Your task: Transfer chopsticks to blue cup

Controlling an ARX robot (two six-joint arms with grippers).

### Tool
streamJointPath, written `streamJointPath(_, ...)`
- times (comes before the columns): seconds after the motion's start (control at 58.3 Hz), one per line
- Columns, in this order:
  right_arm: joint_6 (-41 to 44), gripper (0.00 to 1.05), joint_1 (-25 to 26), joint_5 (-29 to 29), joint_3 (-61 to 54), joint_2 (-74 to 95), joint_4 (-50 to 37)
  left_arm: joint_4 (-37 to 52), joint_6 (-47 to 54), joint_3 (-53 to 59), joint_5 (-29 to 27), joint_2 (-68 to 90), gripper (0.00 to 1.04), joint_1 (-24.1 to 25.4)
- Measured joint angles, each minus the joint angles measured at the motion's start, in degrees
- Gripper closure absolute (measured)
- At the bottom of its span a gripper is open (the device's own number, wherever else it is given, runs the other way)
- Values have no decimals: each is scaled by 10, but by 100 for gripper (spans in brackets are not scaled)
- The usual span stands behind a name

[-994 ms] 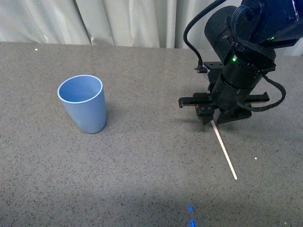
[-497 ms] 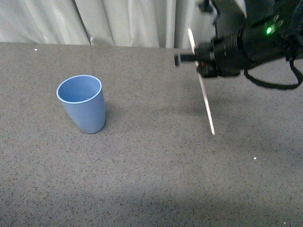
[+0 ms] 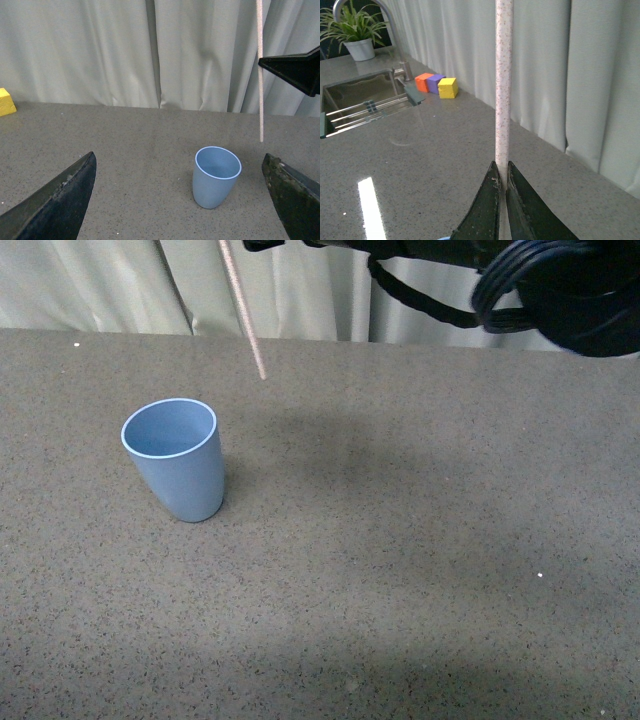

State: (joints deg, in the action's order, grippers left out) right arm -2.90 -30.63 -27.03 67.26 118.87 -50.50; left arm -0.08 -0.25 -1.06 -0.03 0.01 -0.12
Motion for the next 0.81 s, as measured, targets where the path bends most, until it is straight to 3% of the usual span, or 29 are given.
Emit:
streamJointPath(0.394, -45, 103, -44, -43, 96, 85, -4, 0, 0, 0, 0, 0, 7, 0)
streamJointPath(0.806, -47, 103, -49, -47, 108, 153, 5, 0, 0, 0, 0, 0, 7, 0)
